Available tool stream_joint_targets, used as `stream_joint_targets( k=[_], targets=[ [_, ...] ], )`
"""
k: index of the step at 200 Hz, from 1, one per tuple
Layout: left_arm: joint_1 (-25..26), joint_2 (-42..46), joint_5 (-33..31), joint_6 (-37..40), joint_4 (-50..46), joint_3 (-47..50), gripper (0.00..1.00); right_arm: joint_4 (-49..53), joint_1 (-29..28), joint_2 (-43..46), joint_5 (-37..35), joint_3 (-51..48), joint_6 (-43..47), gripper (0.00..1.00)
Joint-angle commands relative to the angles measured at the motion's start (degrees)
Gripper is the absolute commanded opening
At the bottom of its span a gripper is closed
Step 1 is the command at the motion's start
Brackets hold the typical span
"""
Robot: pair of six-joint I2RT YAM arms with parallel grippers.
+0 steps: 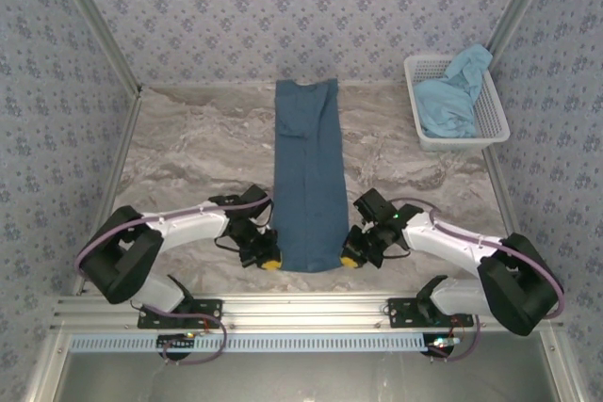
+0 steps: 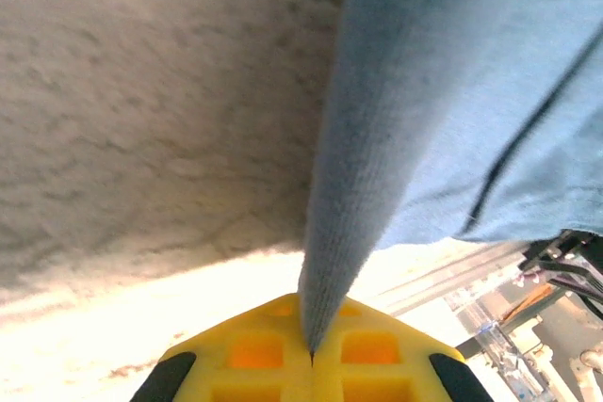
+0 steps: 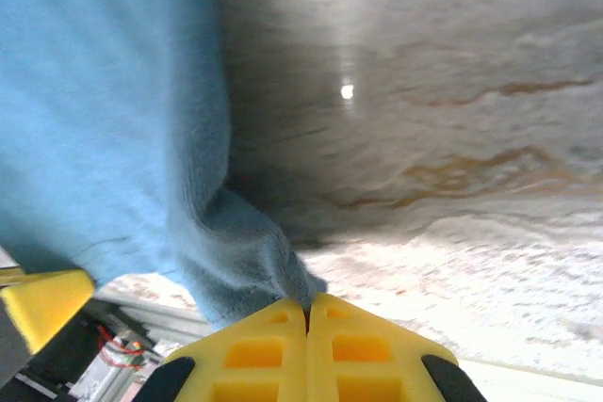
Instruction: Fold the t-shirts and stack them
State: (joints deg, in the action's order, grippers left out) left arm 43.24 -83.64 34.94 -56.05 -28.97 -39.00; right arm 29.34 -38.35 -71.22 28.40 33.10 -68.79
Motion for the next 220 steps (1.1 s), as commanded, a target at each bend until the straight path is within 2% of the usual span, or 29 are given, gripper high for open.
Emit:
stream_joint_targets(
  k=[1,35,77,127,168,220],
  targets=[
    [0.32,1.53,-1.12,-0.9,-1.91,-3.38,0.0,4.76,1.09,0.4,0.26,4.03,2.77,0.0],
    [-0.95,0.84,-3.99,-1.51,-3.16,-8.43,0.0,8.07,3.87,-1.13,-0.17,8.61,5.3,0.0],
    [-6.77,0.1,-6.16,-2.81,-2.15,-12.49,0.0,9.68,8.29,-4.84,-0.11,15.42,8.28,0.0],
    [-11.93,-6.0,-7.79,-2.8,-1.24,-21.97,0.0,8.98,12.64,-16.14,0.1,28.28,12.36,0.0],
    [-17.21,-15.08,-8.29,-1.49,-0.71,-32.97,0.0,8.51,17.01,-27.84,0.59,42.63,15.7,0.0],
    [-21.81,-33.03,-7.06,2.73,-3.17,-52.96,0.0,9.77,21.07,-45.31,-0.3,60.6,18.12,0.0]
  ],
)
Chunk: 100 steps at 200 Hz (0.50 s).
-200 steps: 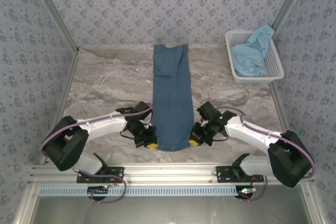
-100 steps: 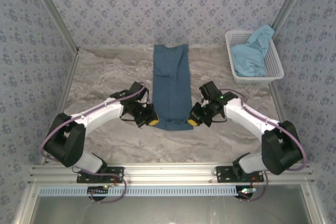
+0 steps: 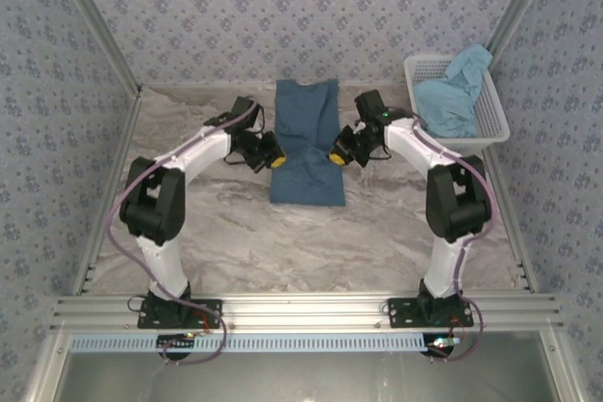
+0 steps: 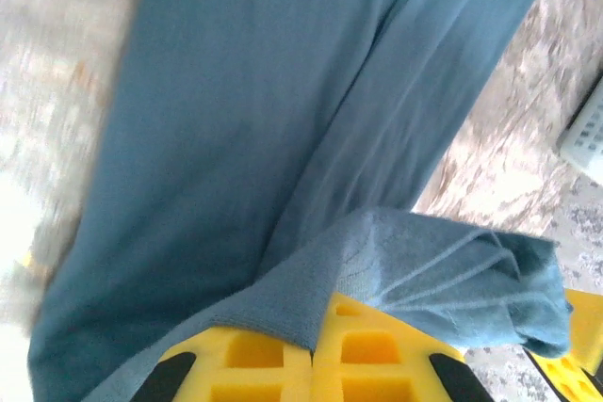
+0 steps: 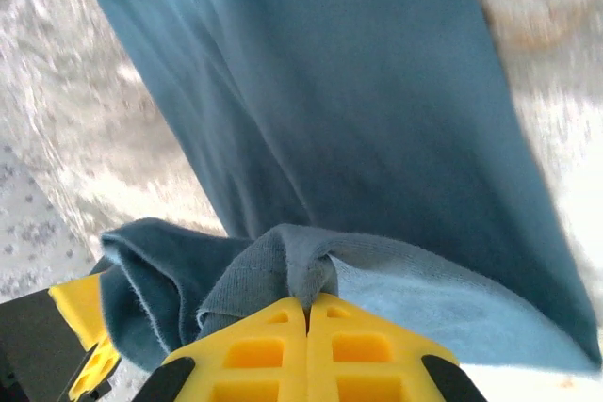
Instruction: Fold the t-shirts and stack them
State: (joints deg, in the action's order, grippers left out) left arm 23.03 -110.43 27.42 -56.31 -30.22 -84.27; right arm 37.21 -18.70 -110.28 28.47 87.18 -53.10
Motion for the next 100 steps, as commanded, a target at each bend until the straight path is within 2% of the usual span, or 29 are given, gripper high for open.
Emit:
stream_joint_targets(
  k=[1,59,71,79,82,92,100],
  targets=[
    [-1.63,-6.53,0.45,3.11,-1.98,-8.07,0.0,1.9,1.54,-6.56,-0.31,6.79,2.41,0.0],
    [-4.66,-20.48,1.22,5.3,-6.11,-24.96,0.0,3.31,3.52,-19.67,-1.7,19.72,1.78,0.0],
    [-4.75,-22.3,2.83,6.08,-6.87,-27.09,0.11,4.01,3.96,-20.72,-2.27,21.21,1.87,0.0],
    [-4.66,-23.18,3.03,6.94,-8.19,-29.78,0.26,3.55,4.15,-20.93,-2.29,21.45,1.75,0.01],
    [-4.73,-23.36,2.95,7.31,-8.28,-30.09,0.33,3.3,4.19,-20.92,-2.28,21.53,1.69,0.04],
    [-4.75,-22.94,1.49,8.54,-10.95,-30.94,0.48,2.19,4.54,-20.81,-2.03,21.71,1.77,0.28],
    [-4.82,-21.7,-0.17,9.37,-11.56,-30.53,0.56,1.59,4.63,-20.45,-2.16,21.81,2.39,0.4]
  ],
)
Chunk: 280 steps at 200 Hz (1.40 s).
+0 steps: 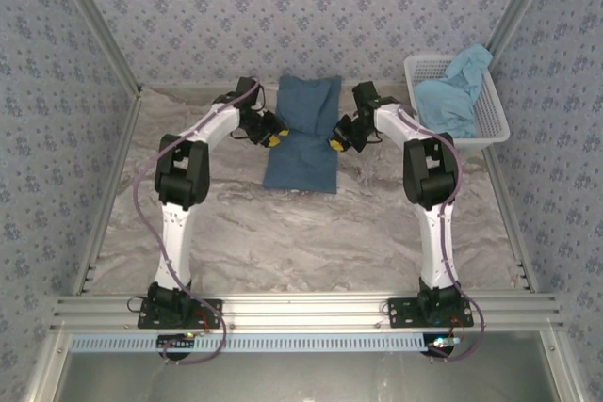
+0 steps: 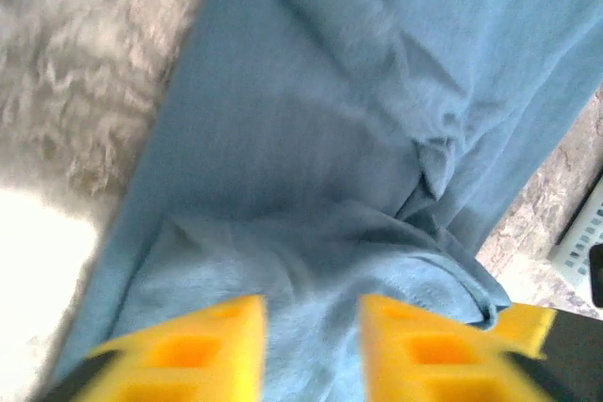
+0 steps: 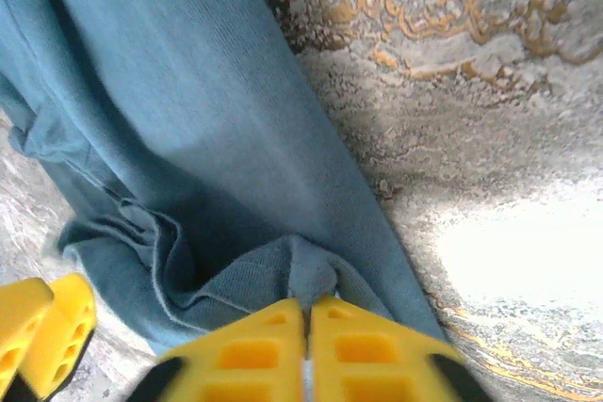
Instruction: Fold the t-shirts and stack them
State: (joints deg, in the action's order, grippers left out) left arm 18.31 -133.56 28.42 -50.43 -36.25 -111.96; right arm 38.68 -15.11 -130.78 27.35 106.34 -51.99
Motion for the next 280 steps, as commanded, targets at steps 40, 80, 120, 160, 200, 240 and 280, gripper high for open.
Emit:
stream_joint_targets(
  k=[40,80,120,160,200,240,280],
  targets=[
    [-0.38,13.92,-8.5,4.51,-4.64,9.9,0.59,-0.06,1.83,6.41,-2.76,-2.02,4.26,0.54],
    [-0.25,25.89,-3.61,-3.07,3.59,34.19,0.52,-11.46,-0.05,20.68,-2.08,-24.22,-1.39,0.54],
    [1.2,27.18,0.25,-11.46,14.15,45.64,0.53,-23.48,-5.39,28.59,0.66,-41.6,-12.91,0.56],
    [1.73,23.06,0.7,-13.65,18.43,45.11,0.54,-30.96,-7.99,25.85,1.55,-45.95,-19.22,0.56],
    [1.98,19.73,-0.43,-14.76,21.19,43.36,0.43,-30.59,-7.76,24.07,1.27,-46.62,-20.62,0.56],
    [2.35,19.45,-1.68,-14.09,19.53,42.09,0.29,-28.18,-7.62,30.06,-0.53,-50.48,-21.08,0.56],
    [2.52,19.72,-2.14,-13.6,19.46,42.57,0.09,-26.09,-7.47,32.19,-1.4,-52.28,-19.84,0.56]
  ],
)
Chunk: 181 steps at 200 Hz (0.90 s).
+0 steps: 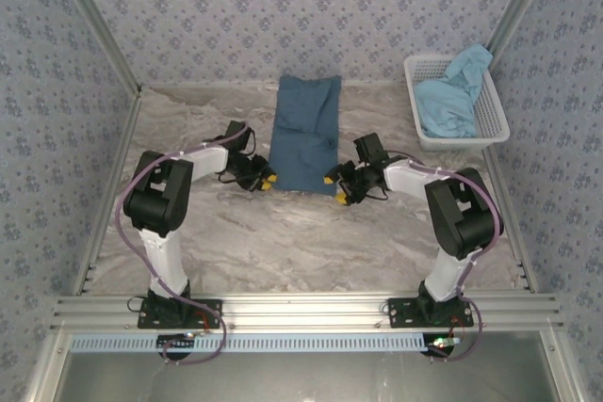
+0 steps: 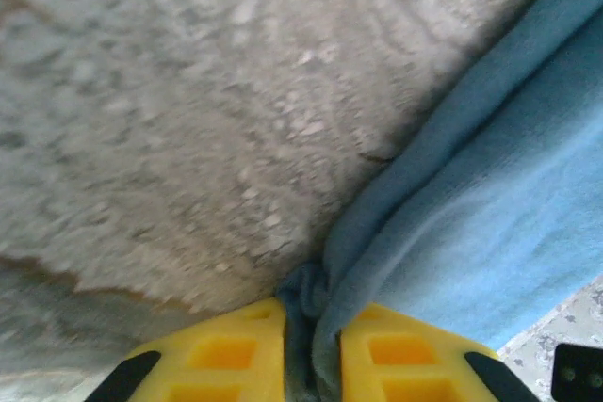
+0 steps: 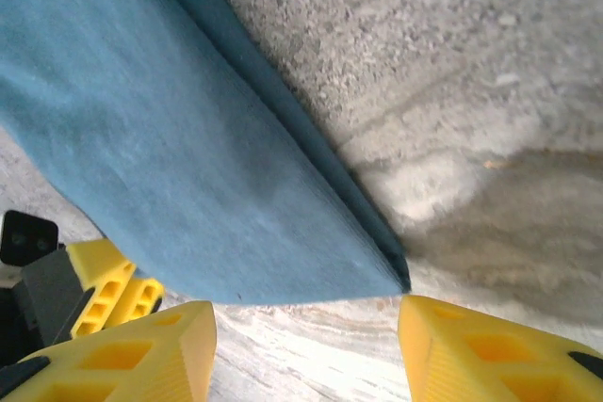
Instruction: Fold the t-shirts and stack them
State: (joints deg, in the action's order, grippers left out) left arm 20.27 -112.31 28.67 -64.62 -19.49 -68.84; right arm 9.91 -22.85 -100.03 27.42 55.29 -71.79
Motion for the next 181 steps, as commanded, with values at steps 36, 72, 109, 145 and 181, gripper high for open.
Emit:
stream_joint_targets(
  k=[36,72,109,145,181],
  targets=[
    [0.66,-0.91,-2.57,1.03,2.13,-1.32,0.0,2.46,-0.09,-0.01,-2.17,-1.49,-0.33,0.54],
    [0.98,-0.28,-2.48,1.53,1.12,-1.91,0.0,-0.21,0.63,-3.1,-2.04,-0.55,-0.53,0.51],
    [1.09,-0.18,-2.06,1.6,1.12,-2.09,0.0,-0.35,0.28,-6.94,-2.15,3.55,-2.07,0.44],
    [1.09,-0.28,-1.66,1.18,1.56,-2.61,0.0,-1.73,0.29,-7.52,-3.25,3.34,-4.18,0.27],
    [1.04,0.62,-1.42,0.99,0.92,-4.24,0.0,0.59,1.32,-5.99,-5.7,6.53,-2.52,0.0]
  ],
)
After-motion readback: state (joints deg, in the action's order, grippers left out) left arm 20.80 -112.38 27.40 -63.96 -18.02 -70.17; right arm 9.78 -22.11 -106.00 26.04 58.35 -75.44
